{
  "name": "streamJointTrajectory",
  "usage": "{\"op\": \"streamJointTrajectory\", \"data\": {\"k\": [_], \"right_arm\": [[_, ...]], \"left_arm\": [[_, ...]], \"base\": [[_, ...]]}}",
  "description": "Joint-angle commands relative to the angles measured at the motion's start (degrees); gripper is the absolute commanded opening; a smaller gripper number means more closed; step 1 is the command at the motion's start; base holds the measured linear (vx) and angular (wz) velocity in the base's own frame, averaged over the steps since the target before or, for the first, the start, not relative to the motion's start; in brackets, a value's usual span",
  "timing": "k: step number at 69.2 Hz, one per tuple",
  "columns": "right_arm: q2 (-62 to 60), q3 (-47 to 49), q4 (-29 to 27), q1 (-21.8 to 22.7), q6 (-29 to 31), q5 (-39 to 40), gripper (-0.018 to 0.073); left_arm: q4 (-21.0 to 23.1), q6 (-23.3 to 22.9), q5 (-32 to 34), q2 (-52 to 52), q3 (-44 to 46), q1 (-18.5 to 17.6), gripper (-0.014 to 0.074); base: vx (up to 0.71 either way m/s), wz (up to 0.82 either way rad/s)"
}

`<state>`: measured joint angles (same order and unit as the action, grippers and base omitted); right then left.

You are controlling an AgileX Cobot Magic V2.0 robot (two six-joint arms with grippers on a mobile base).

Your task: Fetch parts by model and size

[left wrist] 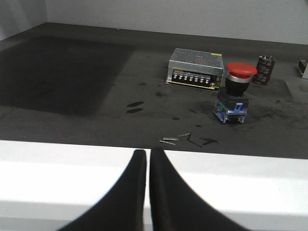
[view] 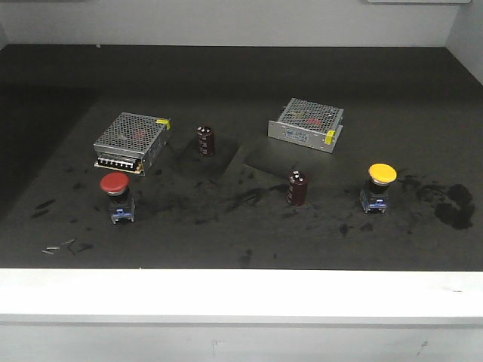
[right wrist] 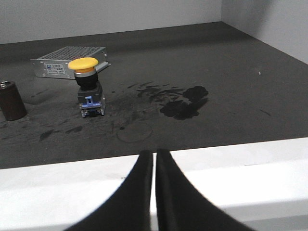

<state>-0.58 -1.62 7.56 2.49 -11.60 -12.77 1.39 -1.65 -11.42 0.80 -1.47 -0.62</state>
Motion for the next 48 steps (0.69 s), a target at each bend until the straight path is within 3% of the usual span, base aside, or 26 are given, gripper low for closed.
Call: {"op": "streamJointTrajectory", "data": {"k": [1,17,34,48], "right_arm": [[-0.98,-0.43,0.41,0.28,0.48,4.19,-0.0009],[-0.98,-0.43,0.41,0.28,0.48,4.82,-0.0009],[-0.98,-0.43,0.67,0.28,0.65,7.6,-0.0009],[-0.98,0.5,-0.01,0.28,0.39,23.4,-0.0009]], "left_arm": [[0.59,-0.03,4.45,0.34,0.34,0.2,-0.0006],[0.59,-0.03,5.08,0.34,0.34,0.2,-0.0006],[0.59,-0.03,10.76,0.34,0.34,0.2,-0.0006],[0.59,-0.28,30.91,0.34,0.41,0.2,-0.0006]], "base": [[0.0,0.0],[0.0,0.0],[0.0,0.0],[0.0,0.0]]}}
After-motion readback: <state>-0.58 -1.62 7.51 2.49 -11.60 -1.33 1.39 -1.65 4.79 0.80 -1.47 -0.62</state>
